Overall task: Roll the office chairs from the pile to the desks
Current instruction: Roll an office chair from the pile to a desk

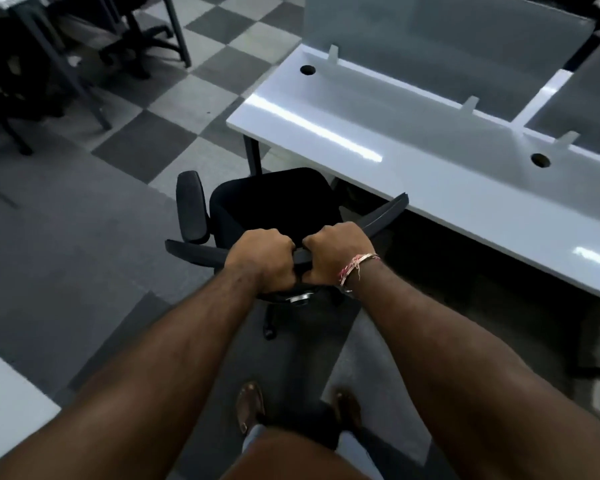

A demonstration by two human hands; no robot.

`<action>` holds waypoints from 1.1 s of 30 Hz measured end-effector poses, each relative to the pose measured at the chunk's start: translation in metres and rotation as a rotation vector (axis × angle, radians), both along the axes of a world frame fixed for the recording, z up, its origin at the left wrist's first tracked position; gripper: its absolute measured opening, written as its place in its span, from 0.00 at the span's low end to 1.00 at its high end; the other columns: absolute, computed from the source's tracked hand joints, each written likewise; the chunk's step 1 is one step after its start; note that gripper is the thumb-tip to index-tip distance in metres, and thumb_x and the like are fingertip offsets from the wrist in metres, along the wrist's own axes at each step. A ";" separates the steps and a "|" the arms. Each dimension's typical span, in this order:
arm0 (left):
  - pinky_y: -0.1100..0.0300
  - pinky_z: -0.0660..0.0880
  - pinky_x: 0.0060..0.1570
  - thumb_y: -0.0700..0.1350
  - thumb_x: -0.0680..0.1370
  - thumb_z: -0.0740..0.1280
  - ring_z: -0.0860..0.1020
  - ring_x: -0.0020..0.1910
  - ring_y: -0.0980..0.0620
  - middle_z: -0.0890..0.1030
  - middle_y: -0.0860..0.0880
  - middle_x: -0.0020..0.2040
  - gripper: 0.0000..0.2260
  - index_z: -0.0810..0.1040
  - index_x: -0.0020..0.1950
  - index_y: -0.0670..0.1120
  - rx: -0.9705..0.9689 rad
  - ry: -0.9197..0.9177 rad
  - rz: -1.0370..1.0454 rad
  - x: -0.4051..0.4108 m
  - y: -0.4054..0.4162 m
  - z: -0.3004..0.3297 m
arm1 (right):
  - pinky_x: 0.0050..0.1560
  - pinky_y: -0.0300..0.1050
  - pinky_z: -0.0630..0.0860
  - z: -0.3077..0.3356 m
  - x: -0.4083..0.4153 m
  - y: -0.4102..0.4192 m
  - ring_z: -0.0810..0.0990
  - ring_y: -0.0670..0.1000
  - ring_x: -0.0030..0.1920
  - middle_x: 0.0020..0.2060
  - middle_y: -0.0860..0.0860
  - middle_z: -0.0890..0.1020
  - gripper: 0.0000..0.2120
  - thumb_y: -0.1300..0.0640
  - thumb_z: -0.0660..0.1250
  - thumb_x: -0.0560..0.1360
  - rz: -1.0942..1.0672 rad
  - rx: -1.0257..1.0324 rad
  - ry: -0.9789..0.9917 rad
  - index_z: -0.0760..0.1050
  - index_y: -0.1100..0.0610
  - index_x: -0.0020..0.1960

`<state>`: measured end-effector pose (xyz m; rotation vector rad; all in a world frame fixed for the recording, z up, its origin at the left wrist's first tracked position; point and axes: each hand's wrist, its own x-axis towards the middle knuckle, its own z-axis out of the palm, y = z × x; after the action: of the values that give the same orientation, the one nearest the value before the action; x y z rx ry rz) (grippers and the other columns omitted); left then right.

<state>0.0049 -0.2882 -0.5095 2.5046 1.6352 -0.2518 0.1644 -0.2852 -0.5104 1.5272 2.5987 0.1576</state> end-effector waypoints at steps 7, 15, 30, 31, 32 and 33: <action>0.55 0.77 0.37 0.62 0.73 0.66 0.74 0.30 0.52 0.75 0.54 0.31 0.14 0.78 0.37 0.52 -0.003 0.003 -0.100 -0.035 -0.019 0.000 | 0.34 0.43 0.68 -0.001 -0.035 -0.038 0.81 0.55 0.33 0.31 0.49 0.80 0.18 0.34 0.64 0.63 -0.119 0.006 0.030 0.70 0.49 0.33; 0.56 0.74 0.36 0.61 0.73 0.66 0.74 0.30 0.51 0.74 0.54 0.31 0.14 0.78 0.37 0.53 0.007 0.020 -0.216 -0.029 -0.059 0.003 | 0.34 0.43 0.68 -0.002 -0.032 -0.094 0.80 0.55 0.33 0.31 0.48 0.80 0.18 0.34 0.64 0.63 -0.226 0.020 0.020 0.75 0.50 0.35; 0.56 0.78 0.37 0.62 0.71 0.66 0.76 0.31 0.52 0.76 0.53 0.31 0.14 0.76 0.36 0.53 0.005 0.029 -0.451 -0.040 -0.043 0.014 | 0.31 0.42 0.69 0.003 -0.051 -0.116 0.77 0.53 0.28 0.26 0.47 0.77 0.20 0.32 0.65 0.63 -0.407 0.052 0.018 0.74 0.49 0.33; 0.57 0.78 0.37 0.63 0.71 0.66 0.76 0.31 0.51 0.76 0.53 0.31 0.14 0.75 0.35 0.53 0.011 0.031 -0.467 -0.045 -0.034 0.014 | 0.31 0.42 0.69 0.003 -0.058 -0.110 0.77 0.53 0.27 0.26 0.47 0.77 0.20 0.32 0.65 0.63 -0.415 0.056 0.013 0.74 0.49 0.33; 0.57 0.78 0.37 0.63 0.70 0.66 0.76 0.31 0.51 0.75 0.54 0.31 0.15 0.74 0.35 0.53 0.020 0.035 -0.485 -0.051 -0.025 0.013 | 0.31 0.42 0.69 0.003 -0.066 -0.104 0.76 0.53 0.27 0.26 0.47 0.77 0.20 0.32 0.65 0.64 -0.427 0.059 0.010 0.74 0.49 0.33; 0.57 0.78 0.37 0.64 0.70 0.66 0.76 0.31 0.51 0.75 0.54 0.31 0.15 0.74 0.35 0.53 0.024 0.039 -0.499 -0.056 -0.017 0.013 | 0.31 0.42 0.69 0.004 -0.073 -0.099 0.76 0.53 0.27 0.26 0.47 0.77 0.20 0.31 0.64 0.64 -0.442 0.061 0.010 0.75 0.49 0.33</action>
<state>-0.0512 -0.3053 -0.4967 2.9033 0.9981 -0.3342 0.0915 -0.3841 -0.5061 2.0768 2.2086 0.1846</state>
